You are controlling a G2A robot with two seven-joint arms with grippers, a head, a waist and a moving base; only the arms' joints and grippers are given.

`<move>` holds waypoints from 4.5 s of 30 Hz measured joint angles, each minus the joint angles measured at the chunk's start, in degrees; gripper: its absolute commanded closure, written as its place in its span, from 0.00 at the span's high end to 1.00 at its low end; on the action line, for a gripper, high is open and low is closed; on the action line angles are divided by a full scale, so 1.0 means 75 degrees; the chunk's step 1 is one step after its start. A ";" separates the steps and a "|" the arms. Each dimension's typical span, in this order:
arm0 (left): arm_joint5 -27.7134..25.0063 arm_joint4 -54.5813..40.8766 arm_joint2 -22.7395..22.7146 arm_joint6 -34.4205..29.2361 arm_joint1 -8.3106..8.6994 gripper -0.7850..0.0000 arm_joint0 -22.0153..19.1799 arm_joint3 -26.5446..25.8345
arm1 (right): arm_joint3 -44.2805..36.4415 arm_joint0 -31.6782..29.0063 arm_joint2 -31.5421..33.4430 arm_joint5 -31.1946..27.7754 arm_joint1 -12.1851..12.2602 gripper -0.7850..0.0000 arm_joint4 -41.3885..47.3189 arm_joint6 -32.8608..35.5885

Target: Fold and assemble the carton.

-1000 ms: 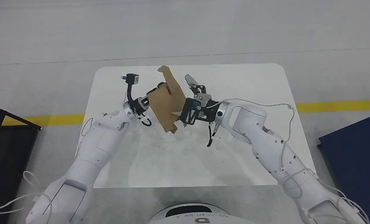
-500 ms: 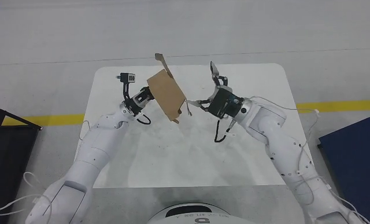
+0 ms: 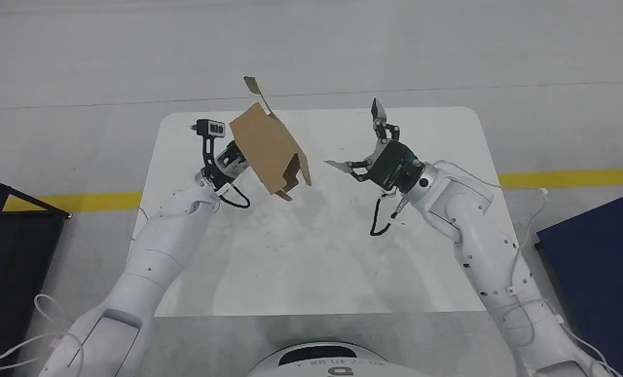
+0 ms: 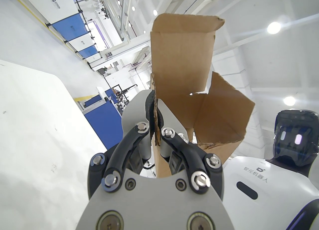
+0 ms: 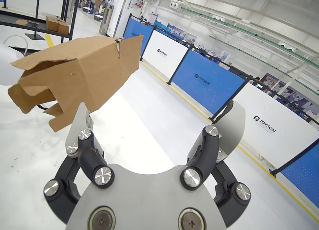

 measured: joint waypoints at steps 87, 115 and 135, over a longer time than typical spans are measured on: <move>0.1211 0.0023 0.0051 -0.1210 -0.0638 0.00 -0.0166 0.0736 | -0.0043 0.0763 -0.1545 0.0367 -0.0344 1.00 -0.1565 0.0200; 0.1598 -0.0316 -0.0552 -0.1597 -0.0726 0.00 -0.0098 0.0767 | 0.0573 0.0880 -0.0710 -0.2004 -0.0107 1.00 -0.0950 0.0095; 0.1709 -0.0181 -0.0746 -0.1707 -0.0805 0.00 -0.0069 0.0754 | 0.0484 0.1078 -0.1131 -0.2017 -0.0127 1.00 -0.1177 0.1117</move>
